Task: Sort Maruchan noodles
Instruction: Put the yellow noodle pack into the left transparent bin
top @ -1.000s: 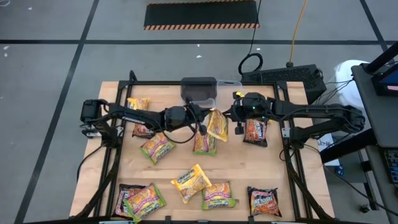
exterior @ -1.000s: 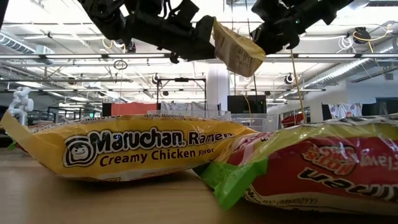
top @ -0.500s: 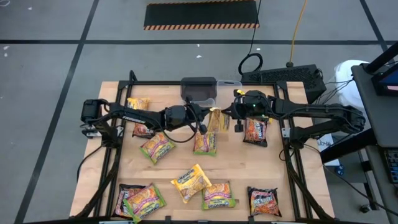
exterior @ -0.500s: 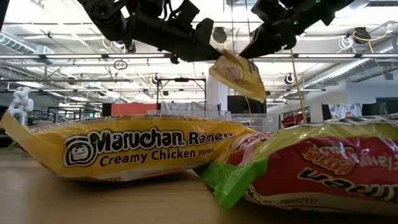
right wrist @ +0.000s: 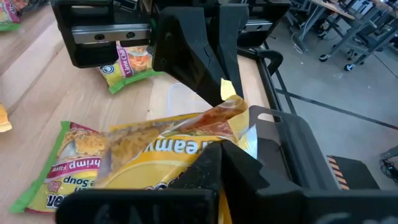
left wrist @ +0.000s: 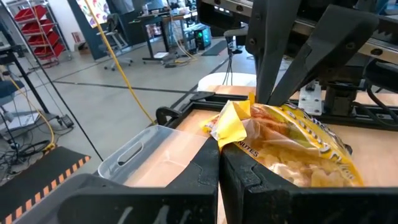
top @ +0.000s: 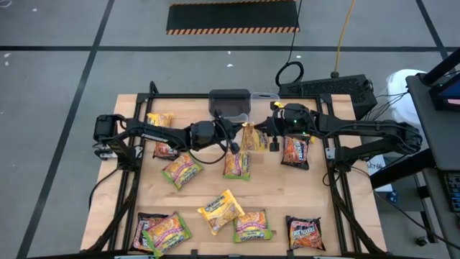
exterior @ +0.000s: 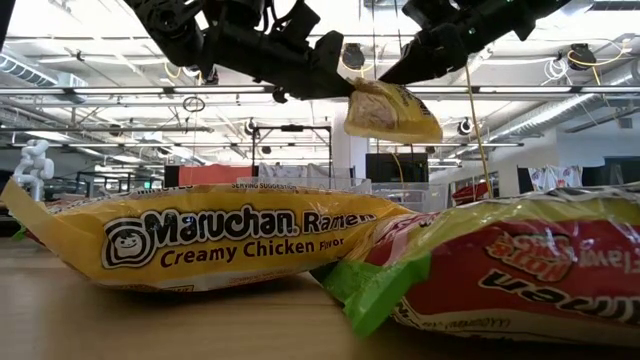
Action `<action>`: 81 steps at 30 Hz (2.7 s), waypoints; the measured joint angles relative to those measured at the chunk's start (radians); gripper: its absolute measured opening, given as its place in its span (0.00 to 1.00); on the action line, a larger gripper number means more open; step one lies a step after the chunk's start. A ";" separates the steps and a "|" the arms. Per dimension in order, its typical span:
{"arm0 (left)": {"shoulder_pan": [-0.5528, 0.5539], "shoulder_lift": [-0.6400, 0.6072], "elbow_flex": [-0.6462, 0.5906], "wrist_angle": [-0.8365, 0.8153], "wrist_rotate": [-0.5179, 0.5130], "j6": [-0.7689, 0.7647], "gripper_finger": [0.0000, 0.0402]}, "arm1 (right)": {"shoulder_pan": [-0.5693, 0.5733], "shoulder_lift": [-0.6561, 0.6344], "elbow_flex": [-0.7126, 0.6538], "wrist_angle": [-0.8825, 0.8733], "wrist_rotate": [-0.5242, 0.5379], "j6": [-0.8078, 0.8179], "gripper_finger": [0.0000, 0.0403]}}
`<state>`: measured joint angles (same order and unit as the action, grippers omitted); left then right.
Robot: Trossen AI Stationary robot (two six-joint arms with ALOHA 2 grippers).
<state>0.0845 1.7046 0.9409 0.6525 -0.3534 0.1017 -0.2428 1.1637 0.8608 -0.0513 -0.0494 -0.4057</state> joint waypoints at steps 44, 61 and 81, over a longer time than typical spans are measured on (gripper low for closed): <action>0.029 -0.079 0.002 0.042 -0.014 0.054 0.00 | 0.000 0.002 -0.003 0.147 0.106 -0.060 0.26; 0.029 -0.109 0.002 -0.037 -0.038 0.053 0.00 | 0.001 0.002 -0.003 0.175 0.195 -0.060 0.26; 0.029 -0.107 0.002 -0.056 -0.056 0.025 0.00 | 0.001 -0.092 -0.003 0.170 0.299 -0.076 0.26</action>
<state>0.1135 1.5974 0.9424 0.5967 -0.4097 0.1271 -0.2421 1.0714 0.8577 0.1189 0.2498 -0.4816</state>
